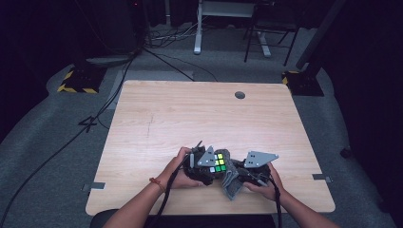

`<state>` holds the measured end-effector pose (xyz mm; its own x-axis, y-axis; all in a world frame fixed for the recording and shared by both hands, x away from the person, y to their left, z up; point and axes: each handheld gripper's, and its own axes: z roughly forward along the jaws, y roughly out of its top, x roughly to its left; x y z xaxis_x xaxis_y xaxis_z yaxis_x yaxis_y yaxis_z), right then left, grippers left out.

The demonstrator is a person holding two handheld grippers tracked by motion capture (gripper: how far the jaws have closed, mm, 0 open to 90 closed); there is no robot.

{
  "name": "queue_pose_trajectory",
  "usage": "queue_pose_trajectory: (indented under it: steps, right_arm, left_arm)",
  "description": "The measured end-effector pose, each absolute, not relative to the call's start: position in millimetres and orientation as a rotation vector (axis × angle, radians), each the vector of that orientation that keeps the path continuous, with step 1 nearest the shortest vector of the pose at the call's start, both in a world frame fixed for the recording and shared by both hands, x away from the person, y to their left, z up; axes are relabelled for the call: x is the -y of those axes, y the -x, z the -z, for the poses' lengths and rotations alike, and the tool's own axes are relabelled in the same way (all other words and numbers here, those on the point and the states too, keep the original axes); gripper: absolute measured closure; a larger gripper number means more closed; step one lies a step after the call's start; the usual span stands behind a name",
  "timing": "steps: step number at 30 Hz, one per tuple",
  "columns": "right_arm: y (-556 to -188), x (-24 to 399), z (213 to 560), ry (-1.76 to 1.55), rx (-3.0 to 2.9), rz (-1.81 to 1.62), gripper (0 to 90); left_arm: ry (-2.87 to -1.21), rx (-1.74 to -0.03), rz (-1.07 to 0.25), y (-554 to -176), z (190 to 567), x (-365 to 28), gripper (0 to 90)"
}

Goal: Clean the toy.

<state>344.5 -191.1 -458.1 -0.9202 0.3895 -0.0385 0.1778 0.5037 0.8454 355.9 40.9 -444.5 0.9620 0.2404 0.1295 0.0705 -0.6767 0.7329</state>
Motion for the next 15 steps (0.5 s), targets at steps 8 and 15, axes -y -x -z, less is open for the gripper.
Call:
queue_pose_trajectory:
  steps: [8,15]
  right_arm:
    - [-346.3,195.6,456.7,-0.514,-2.515,-1.452,77.7]
    - [-346.8,192.0,459.8,-0.507,-2.532,-1.389,77.9]
  left_arm:
    - [-2.201,-0.227,-0.17,-358.2,442.2,-48.5,32.6]
    - [-2.291,-0.151,-0.208,-355.7,442.7,-41.7,33.0]
